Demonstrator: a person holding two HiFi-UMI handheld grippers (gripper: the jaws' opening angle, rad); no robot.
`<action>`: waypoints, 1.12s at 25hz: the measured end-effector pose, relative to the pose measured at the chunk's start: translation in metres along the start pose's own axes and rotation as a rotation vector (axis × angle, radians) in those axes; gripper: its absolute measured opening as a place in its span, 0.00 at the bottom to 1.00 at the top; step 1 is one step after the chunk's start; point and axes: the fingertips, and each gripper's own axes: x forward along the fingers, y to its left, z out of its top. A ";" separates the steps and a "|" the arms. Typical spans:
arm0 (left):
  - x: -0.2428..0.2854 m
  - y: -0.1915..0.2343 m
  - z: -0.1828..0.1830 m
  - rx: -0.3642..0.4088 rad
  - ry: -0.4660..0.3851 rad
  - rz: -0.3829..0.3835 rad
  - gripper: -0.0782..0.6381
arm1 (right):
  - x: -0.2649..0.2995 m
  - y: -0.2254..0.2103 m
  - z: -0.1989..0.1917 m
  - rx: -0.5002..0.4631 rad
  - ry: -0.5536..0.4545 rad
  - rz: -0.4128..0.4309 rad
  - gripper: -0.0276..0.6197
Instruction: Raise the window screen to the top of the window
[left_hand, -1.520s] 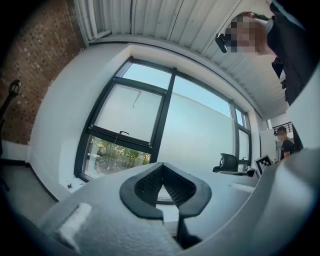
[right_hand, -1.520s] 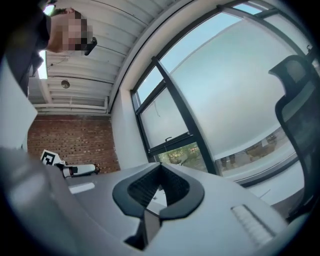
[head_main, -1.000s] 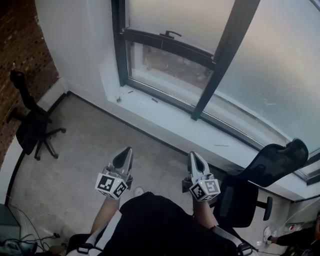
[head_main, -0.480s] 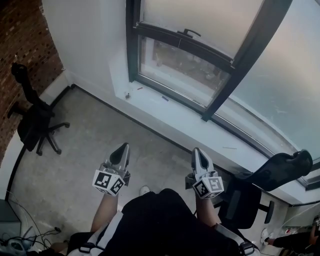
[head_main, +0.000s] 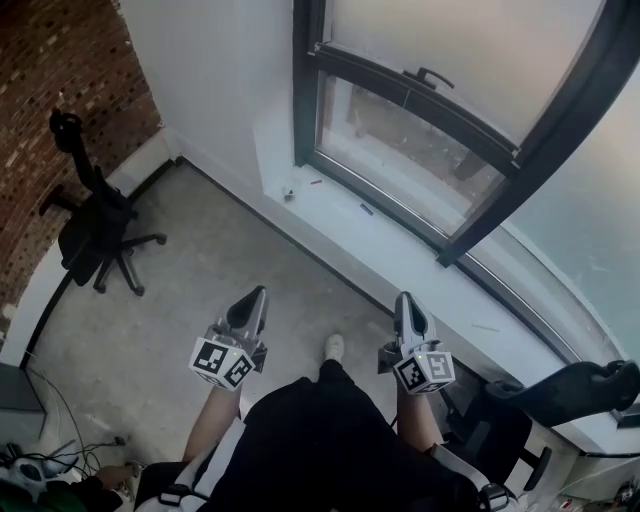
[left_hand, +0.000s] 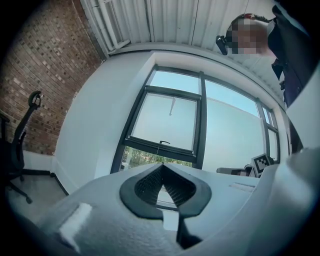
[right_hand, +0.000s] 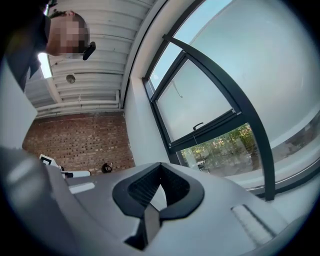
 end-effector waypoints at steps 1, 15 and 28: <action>0.012 0.004 0.004 0.008 -0.009 0.000 0.11 | 0.015 -0.007 0.004 0.007 -0.014 0.016 0.05; 0.172 0.030 0.069 0.099 -0.167 -0.003 0.11 | 0.141 -0.105 0.059 -0.035 -0.081 0.045 0.05; 0.247 0.082 0.048 0.071 -0.137 0.010 0.12 | 0.190 -0.162 0.039 -0.044 -0.045 -0.086 0.05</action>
